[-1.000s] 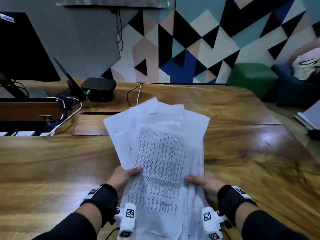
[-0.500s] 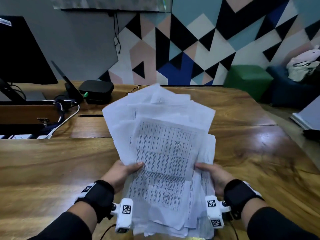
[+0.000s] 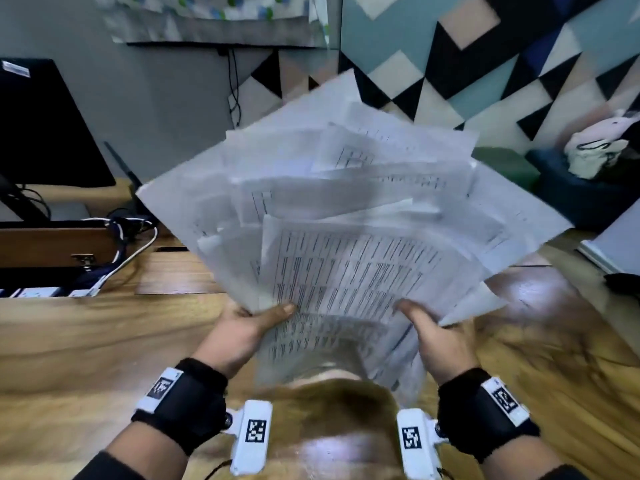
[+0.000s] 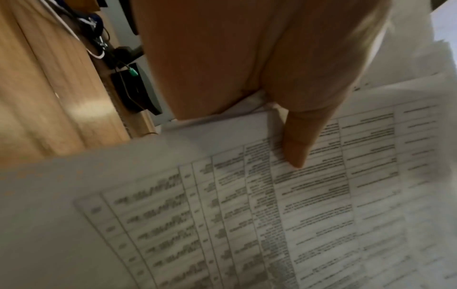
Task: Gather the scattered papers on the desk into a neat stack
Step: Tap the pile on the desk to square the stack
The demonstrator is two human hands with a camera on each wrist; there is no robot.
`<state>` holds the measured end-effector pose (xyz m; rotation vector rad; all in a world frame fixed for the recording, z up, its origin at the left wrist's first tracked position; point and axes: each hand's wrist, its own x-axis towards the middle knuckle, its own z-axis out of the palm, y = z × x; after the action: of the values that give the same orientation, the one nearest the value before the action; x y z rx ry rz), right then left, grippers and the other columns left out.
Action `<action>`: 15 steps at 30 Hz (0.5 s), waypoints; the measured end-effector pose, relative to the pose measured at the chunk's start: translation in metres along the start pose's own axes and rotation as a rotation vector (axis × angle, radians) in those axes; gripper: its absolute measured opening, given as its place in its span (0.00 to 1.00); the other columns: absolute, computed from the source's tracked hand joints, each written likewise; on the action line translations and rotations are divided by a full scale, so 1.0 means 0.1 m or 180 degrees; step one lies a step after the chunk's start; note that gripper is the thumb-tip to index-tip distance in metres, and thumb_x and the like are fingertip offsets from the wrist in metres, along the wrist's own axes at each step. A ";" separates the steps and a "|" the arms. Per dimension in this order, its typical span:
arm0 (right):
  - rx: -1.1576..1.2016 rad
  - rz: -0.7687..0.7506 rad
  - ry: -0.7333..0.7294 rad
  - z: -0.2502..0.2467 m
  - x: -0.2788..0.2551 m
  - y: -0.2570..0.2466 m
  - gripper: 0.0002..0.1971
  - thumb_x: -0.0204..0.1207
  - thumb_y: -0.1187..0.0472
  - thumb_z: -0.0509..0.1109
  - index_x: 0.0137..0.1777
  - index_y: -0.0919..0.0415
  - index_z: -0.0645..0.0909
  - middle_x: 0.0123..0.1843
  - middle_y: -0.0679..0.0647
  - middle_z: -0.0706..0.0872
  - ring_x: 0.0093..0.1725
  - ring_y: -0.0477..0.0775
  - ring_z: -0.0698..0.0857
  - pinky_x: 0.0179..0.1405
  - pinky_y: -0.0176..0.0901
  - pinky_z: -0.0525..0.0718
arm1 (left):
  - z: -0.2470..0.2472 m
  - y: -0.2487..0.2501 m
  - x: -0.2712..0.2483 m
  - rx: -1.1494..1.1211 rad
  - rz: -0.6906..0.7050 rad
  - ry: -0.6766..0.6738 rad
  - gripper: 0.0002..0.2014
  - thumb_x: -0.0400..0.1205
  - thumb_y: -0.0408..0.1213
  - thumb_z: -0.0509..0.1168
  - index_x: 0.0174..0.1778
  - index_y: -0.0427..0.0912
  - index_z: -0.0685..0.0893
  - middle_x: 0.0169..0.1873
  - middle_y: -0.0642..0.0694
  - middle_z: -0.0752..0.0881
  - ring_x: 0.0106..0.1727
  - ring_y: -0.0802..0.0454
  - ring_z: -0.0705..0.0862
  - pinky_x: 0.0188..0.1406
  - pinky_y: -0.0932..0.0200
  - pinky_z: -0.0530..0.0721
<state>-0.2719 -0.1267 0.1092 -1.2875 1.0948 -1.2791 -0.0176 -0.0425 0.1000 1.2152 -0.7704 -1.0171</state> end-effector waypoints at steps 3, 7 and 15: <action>-0.0242 0.0115 -0.0425 -0.02 -0.12 0.18 0.08 0.70 0.72 0.77 0.41 0.57 0.90 0.35 0.34 0.92 0.47 0.38 0.90 0.44 0.18 0.80 | -0.06 -0.17 -0.10 0.0235 -0.0122 0.0123 0.19 0.67 0.26 0.81 0.54 0.32 0.89 0.47 0.43 0.95 0.53 0.48 0.92 0.45 0.62 0.91; 0.0777 0.0531 -0.0482 -0.07 -0.14 0.12 0.25 0.60 0.60 0.83 0.52 0.76 0.83 0.24 0.47 0.90 0.29 0.46 0.89 0.24 0.24 0.81 | -0.20 -0.12 -0.07 0.0498 -0.0056 -0.0056 0.19 0.54 0.41 0.84 0.41 0.46 0.94 0.44 0.52 0.95 0.48 0.59 0.92 0.43 0.70 0.87; 0.1559 0.1245 -0.1236 -0.07 0.10 -0.07 0.42 0.24 0.26 0.81 0.37 0.53 0.94 0.43 0.57 0.95 0.44 0.52 0.93 0.32 0.41 0.90 | -0.33 0.18 0.11 0.0252 -0.0285 -0.0448 0.36 0.49 0.45 0.88 0.49 0.30 0.90 0.46 0.36 0.94 0.45 0.47 0.92 0.43 0.60 0.90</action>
<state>-0.2788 -0.1357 0.1169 -0.8481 0.6567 -0.8783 0.0199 -0.0395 0.1108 1.2649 -0.8790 -1.1646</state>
